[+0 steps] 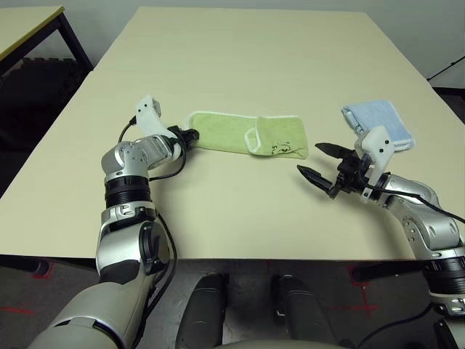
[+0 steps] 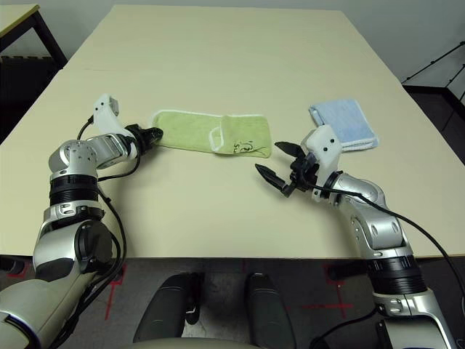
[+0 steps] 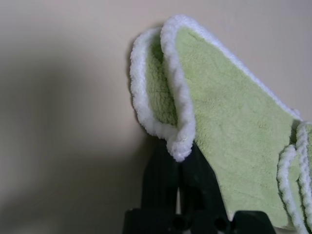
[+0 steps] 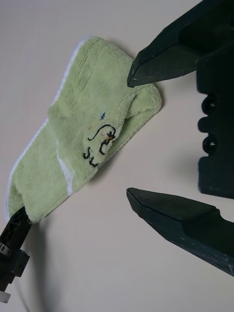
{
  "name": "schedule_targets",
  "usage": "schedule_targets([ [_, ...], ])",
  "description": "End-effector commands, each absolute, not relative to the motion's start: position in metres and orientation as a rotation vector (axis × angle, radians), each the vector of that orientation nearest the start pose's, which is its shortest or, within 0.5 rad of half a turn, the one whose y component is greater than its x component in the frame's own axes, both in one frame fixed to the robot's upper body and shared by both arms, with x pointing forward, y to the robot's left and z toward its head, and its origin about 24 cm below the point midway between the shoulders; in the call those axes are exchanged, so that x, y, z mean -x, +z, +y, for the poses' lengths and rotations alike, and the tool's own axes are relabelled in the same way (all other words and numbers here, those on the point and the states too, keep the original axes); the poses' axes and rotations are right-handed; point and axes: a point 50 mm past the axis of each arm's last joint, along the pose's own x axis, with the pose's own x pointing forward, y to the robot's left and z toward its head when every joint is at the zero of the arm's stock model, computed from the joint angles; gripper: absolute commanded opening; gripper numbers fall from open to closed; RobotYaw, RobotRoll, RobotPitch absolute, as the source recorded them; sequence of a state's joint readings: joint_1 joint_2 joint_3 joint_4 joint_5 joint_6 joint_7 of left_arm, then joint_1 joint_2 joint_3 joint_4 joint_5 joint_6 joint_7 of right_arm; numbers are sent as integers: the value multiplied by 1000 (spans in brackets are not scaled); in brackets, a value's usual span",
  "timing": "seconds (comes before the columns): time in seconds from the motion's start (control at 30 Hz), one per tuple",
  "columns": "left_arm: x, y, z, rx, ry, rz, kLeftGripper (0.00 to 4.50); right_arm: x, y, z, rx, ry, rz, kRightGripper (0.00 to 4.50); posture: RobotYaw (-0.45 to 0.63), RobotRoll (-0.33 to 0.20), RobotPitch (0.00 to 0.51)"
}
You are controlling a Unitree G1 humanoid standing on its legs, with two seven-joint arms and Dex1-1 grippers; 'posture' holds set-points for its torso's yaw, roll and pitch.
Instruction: Fold the towel and set it aside.
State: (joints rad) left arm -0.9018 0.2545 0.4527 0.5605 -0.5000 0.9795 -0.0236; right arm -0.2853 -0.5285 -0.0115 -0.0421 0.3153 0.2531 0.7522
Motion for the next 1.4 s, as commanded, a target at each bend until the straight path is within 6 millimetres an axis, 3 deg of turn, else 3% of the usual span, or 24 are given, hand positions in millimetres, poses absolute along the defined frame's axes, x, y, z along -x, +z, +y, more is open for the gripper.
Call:
schedule_targets([
  [0.03, -373, 141, 199, 535, -105, 512, 29, -286, 128, -198, 236, 760, 10, 4500, 56, 0, 127],
  [0.33, -355, 149, 214, 506, -73, 500, 29, -291, 127, -196, 233, 778, 13, 4500, 103, 0, 124],
  [0.63, -348, 150, 203, 470, -101, 501, 29, -298, 129, -192, 234, 801, 8, 4500, 124, 0, 122],
  [0.8, -351, 164, 184, 468, -169, 472, 29, -299, 129, -194, 239, 793, 7, 4500, 119, 0, 121],
  [1.03, -353, 191, 143, 498, -307, 421, 29, -297, 127, -196, 237, 778, 11, 4500, 102, 0, 123],
  [1.4, -342, 213, 110, 491, -456, 438, 29, -297, 125, -204, 249, 730, 20, 4500, 92, 0, 117],
])
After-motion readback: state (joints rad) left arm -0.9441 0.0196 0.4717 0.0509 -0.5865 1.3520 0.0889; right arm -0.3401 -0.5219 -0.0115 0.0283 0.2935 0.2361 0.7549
